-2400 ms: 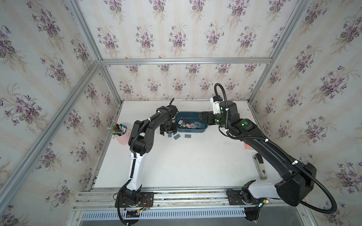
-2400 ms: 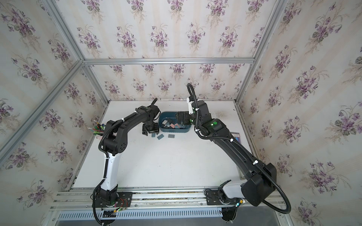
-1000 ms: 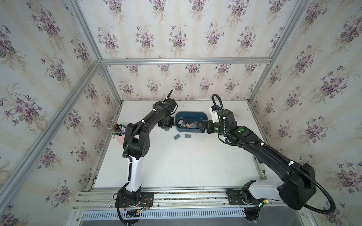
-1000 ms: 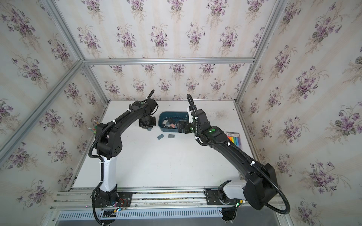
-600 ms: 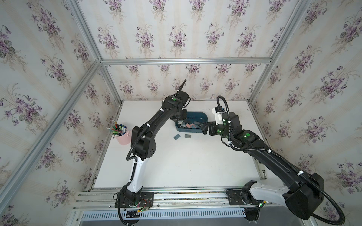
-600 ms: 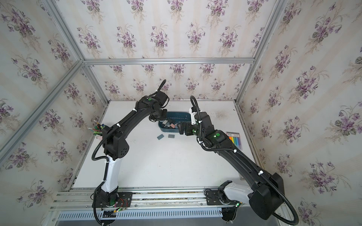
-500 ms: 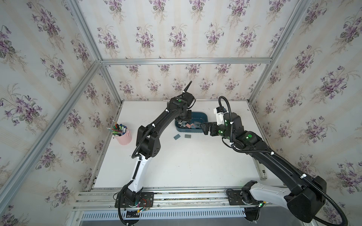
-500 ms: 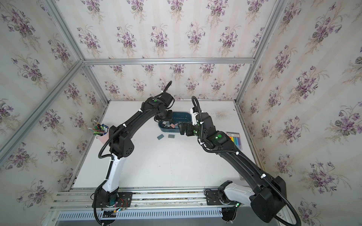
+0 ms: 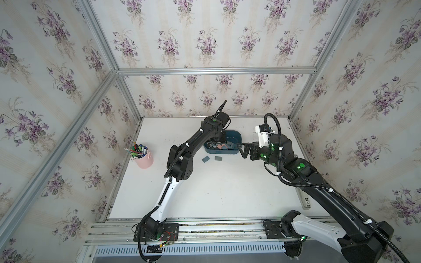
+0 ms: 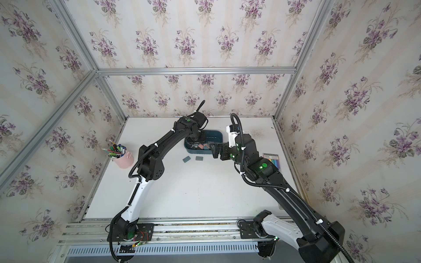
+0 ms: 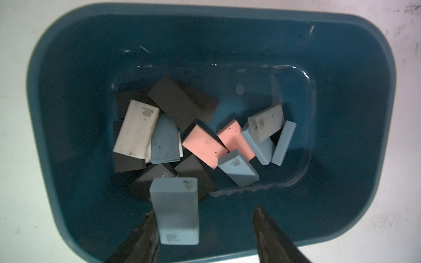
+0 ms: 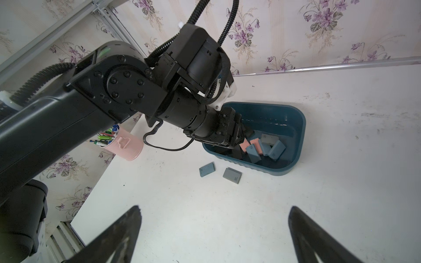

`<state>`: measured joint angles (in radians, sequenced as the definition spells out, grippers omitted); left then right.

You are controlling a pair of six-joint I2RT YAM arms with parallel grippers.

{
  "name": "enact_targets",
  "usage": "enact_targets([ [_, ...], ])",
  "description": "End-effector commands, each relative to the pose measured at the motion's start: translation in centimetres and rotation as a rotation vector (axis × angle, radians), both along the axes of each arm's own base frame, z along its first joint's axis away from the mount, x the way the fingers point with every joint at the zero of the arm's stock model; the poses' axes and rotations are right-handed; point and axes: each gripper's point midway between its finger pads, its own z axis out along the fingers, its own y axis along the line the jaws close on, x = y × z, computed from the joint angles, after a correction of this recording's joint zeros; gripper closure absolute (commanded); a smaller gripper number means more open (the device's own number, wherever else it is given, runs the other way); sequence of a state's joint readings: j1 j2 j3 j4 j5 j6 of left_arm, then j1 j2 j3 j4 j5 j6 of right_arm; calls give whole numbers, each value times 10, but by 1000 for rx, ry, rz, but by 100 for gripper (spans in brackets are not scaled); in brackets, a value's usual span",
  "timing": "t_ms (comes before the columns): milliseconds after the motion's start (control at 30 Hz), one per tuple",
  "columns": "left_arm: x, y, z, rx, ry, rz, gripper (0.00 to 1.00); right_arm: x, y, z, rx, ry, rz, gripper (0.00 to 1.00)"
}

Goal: Put the eraser in the storage box
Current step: Place the eraser in the storage box.

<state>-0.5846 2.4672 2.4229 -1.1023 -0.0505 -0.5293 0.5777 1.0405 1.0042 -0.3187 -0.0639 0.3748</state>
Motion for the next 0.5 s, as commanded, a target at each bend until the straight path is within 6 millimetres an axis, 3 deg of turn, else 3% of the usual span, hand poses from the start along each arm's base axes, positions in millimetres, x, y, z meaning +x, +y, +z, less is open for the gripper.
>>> enact_targets([
  [0,1,-2,3,0,-13,0,24,0,0,-2,7,11,-10,0],
  [233,3,8,6,92,-59,-12,11,-1,2,-4,24,9,-4,0],
  [467,5,1,18,207,-161,-87,1,-4,-1,2,48,-21,-10,0],
])
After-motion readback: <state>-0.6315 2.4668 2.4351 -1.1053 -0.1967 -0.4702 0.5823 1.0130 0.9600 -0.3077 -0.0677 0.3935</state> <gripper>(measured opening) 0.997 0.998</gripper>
